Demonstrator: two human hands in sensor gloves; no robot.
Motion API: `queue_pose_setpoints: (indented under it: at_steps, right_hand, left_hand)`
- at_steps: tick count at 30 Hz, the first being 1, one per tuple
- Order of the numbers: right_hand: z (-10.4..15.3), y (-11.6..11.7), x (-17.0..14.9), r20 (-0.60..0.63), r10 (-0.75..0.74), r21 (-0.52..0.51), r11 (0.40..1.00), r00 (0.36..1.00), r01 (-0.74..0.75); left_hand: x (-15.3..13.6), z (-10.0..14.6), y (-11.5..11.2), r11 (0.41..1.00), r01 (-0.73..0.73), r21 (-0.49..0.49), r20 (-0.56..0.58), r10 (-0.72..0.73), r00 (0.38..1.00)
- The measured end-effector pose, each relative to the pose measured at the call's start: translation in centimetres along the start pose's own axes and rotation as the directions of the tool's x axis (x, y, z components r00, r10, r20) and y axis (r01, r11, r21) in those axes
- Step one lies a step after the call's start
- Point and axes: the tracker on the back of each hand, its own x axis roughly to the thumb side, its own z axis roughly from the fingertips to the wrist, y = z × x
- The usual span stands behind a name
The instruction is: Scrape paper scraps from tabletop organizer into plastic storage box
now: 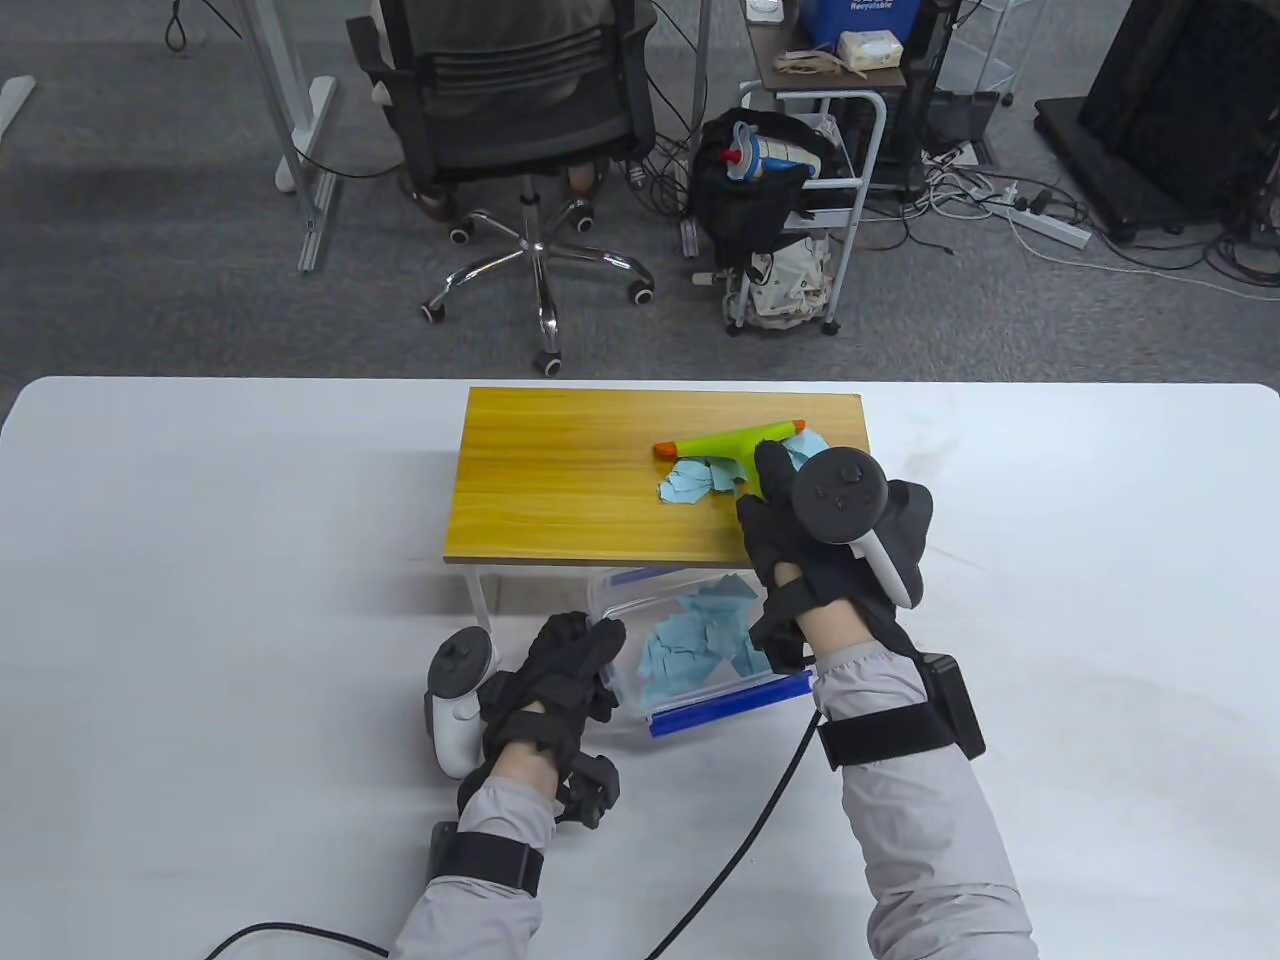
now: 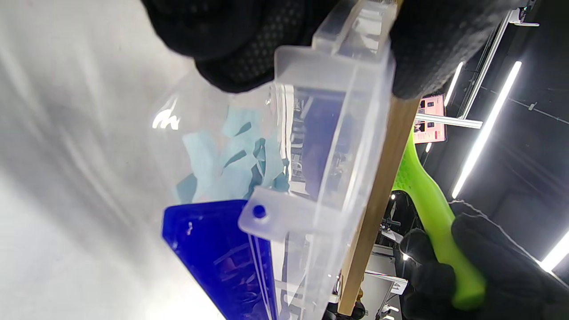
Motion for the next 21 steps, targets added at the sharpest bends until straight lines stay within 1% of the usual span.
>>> queue_pose_setpoints:
  at_steps: [5,9,11,12,13,15,19,21]
  right_hand:
    - [0.4,-1.4,0.6,0.018,-0.008,0.133,0.991,1.000,0.006]
    - [0.4,-2.8,1.0,0.021,-0.006,0.215,0.977,1.000,0.002]
    - [0.3,-3.6,0.9,0.040,-0.024,0.195,0.981,0.999,0.016]
    - [0.4,-3.9,0.6,0.029,-0.061,0.164,0.985,0.998,0.056]
    - [0.4,-4.0,0.3,0.023,-0.082,0.127,0.989,0.996,0.079]
    - [0.4,-4.3,-0.6,-0.005,-0.092,0.021,0.995,0.996,0.092]
    - [0.3,-4.0,-2.3,-0.107,-0.051,-0.050,0.998,0.993,0.046]
    - [0.3,-3.6,-3.1,-0.147,-0.047,-0.056,0.998,0.988,0.039]
  left_hand:
    - [0.0,0.0,-0.1,1.000,-0.011,-0.005,0.002,0.011,1.000]
    - [0.0,0.1,-0.1,1.000,-0.007,-0.008,0.009,0.007,1.000]
    - [0.0,0.1,-0.1,1.000,-0.007,-0.008,0.010,0.007,1.000]
    - [0.0,0.1,-0.1,1.000,-0.008,-0.008,0.011,0.008,1.000]
    - [0.0,0.1,-0.1,1.000,-0.008,-0.007,0.012,0.008,1.000]
    - [0.1,0.1,-0.1,1.000,-0.005,-0.006,0.015,0.006,1.000]
    - [0.0,0.0,0.0,1.000,-0.007,-0.004,0.017,0.007,1.000]
    - [0.0,0.0,-0.1,1.000,-0.007,-0.006,0.016,0.007,1.000]
